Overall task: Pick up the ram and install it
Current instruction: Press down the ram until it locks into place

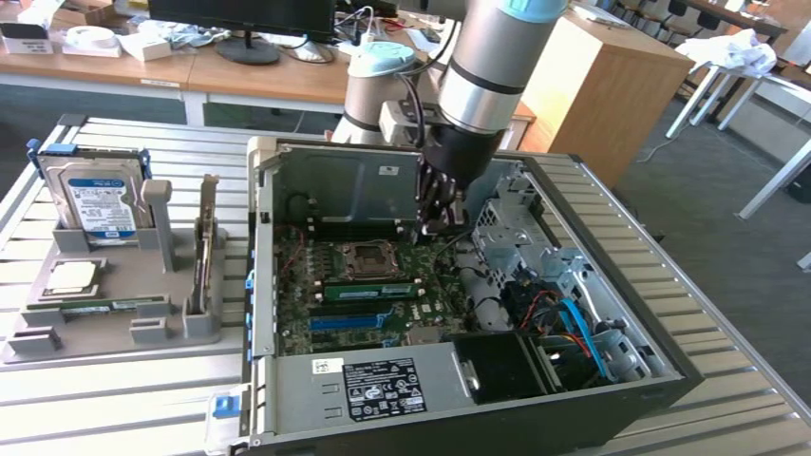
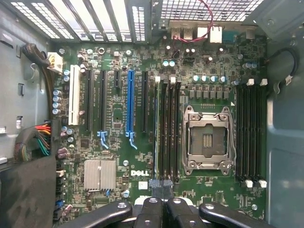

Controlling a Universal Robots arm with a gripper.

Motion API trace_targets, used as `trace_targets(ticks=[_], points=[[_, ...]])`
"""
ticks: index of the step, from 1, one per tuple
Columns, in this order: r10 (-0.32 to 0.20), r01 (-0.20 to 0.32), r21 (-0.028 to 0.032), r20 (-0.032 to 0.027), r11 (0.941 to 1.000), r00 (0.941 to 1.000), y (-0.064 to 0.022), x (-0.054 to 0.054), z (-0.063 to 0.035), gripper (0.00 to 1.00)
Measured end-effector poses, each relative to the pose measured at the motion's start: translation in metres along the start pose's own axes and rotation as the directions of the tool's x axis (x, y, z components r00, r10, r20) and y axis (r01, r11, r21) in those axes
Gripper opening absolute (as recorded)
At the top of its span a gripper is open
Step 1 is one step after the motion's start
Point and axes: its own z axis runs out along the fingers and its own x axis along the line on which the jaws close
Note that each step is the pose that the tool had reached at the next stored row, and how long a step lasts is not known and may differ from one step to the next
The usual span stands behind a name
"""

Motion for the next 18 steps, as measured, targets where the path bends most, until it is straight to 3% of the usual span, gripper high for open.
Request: trace_targets(ticks=[18], points=[[0.000,0.000,0.0000,0.0000,1.0000,1.0000,-0.0006,0.000,0.0150,0.10]])
